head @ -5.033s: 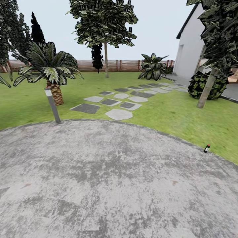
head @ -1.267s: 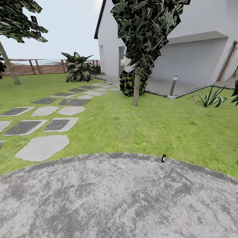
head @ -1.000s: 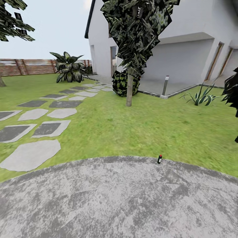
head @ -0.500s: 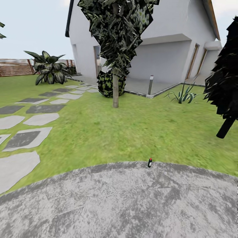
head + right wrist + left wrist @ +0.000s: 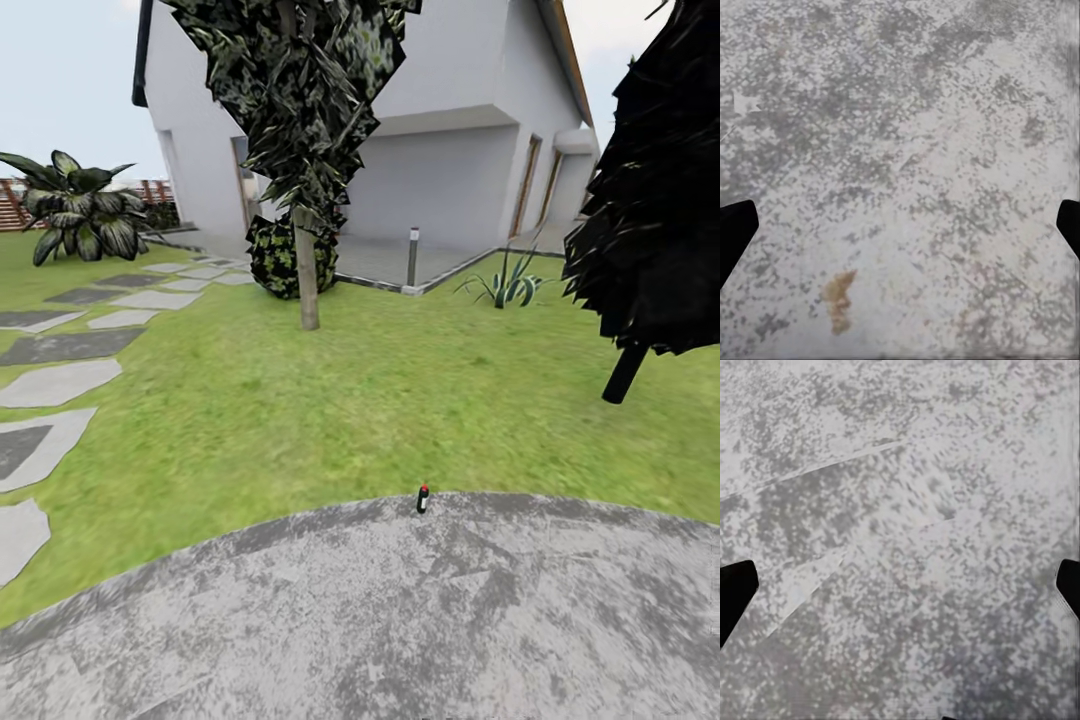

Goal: Pick up the pesticide atomizer in the garden and spray insectifuge to fully cover both potted plants in the garden.

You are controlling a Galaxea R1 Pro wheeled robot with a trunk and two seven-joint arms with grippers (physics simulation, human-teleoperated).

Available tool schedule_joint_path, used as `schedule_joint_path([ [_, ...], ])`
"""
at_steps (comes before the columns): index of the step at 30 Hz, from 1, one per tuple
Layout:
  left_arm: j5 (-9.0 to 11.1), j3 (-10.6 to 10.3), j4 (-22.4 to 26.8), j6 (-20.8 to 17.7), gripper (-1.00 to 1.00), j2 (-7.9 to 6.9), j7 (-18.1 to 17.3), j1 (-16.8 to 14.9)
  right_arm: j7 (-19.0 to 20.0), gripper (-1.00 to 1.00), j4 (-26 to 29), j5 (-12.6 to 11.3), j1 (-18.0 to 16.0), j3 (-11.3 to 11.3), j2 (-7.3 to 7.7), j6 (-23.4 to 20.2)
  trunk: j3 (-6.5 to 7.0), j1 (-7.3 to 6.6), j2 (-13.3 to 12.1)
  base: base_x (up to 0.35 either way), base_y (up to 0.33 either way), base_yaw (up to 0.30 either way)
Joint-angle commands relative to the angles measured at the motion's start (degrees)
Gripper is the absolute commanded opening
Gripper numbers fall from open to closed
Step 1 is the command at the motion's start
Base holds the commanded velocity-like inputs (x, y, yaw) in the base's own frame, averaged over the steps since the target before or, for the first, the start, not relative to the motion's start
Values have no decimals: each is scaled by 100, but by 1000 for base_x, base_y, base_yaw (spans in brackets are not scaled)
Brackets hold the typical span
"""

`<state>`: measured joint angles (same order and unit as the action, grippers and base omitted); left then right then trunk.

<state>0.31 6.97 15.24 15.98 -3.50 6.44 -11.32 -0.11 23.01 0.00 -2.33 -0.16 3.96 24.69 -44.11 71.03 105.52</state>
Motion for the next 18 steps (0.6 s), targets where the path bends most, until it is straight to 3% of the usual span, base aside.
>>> schedule_joint_path([
  [1,3,6,-3,19,100,2,7,-2,-1,100,-6,0,-4,-1,0,18,-5,-1,2,5,0,-267],
  [18,-5,6,-3,19,100,7,6,-2,-2,100,-7,0,-4,-1,0,18,-5,-1,2,1,0,-267],
])
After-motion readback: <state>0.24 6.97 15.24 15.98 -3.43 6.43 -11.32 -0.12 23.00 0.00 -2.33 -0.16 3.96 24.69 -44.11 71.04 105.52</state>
